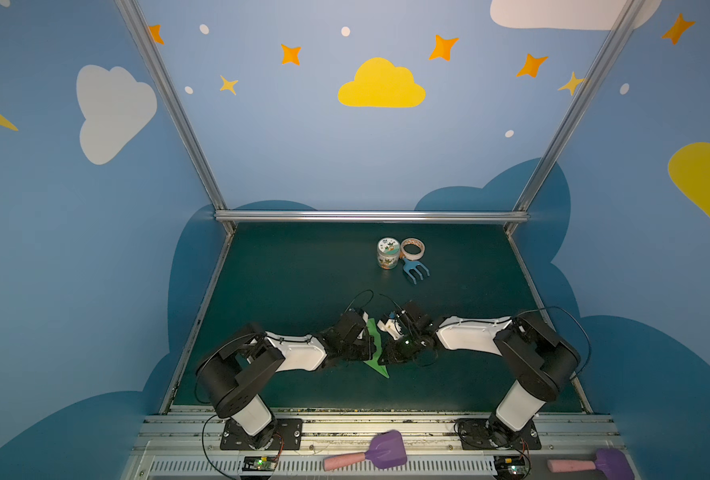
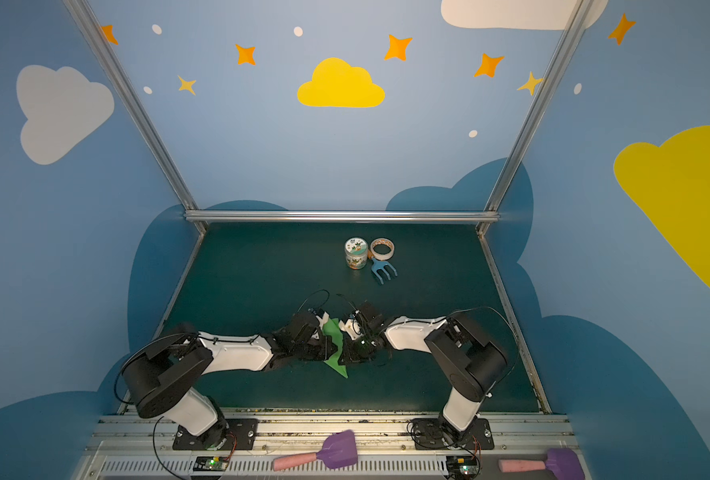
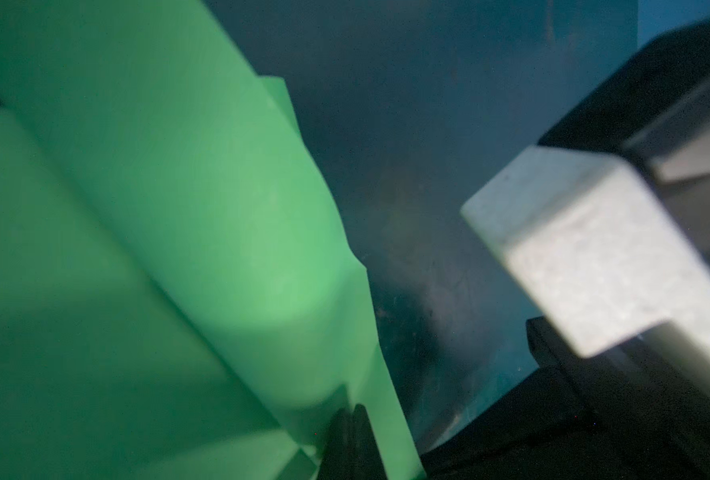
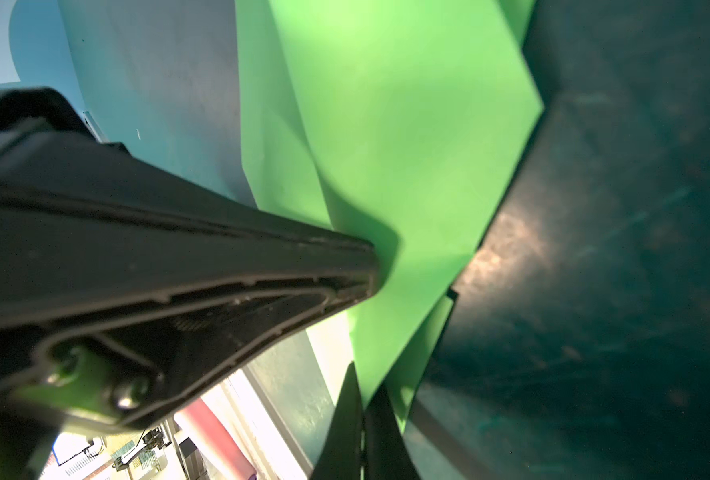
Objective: Fold a paper plane with a square sheet of paper (fold left side to right side)
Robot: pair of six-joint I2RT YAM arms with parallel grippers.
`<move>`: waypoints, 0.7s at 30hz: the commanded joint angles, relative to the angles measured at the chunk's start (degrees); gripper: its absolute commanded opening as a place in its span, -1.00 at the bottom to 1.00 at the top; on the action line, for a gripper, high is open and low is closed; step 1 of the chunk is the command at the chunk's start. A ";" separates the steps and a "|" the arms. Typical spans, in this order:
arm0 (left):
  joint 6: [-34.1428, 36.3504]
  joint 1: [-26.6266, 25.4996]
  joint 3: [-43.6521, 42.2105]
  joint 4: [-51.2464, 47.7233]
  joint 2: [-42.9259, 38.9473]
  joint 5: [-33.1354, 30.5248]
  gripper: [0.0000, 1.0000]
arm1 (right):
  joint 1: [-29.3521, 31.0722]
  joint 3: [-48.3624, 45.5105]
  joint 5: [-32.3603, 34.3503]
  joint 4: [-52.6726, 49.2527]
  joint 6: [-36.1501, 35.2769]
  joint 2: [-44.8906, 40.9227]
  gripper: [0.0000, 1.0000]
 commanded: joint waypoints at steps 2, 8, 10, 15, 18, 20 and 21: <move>-0.01 0.37 0.27 -2.55 0.92 -2.00 -0.93 | 1.81 -1.36 3.15 -8.83 -1.53 3.75 -0.91; -0.12 0.28 -0.01 -3.70 0.83 -4.41 -0.93 | 1.68 1.01 2.17 -11.75 -2.66 0.68 -0.54; -0.27 0.32 -0.04 -3.90 0.96 -4.54 -0.93 | 1.69 2.33 2.40 -13.84 -3.27 -1.20 -0.38; -0.64 0.36 -0.12 -4.03 0.83 -4.90 -0.93 | 0.32 3.96 5.35 -19.05 -4.29 -6.92 -0.14; -0.83 0.36 -0.10 -4.22 0.53 -4.97 -0.93 | -0.69 2.81 8.07 -20.67 -3.59 -10.90 -0.11; -0.92 0.32 -0.09 -4.40 0.30 -4.99 -0.93 | -0.77 2.11 9.14 -21.46 -3.26 -12.67 -0.11; -0.94 0.34 -0.04 -4.42 0.14 -5.06 -0.93 | -0.73 1.77 9.56 -21.53 -2.63 -13.41 -0.12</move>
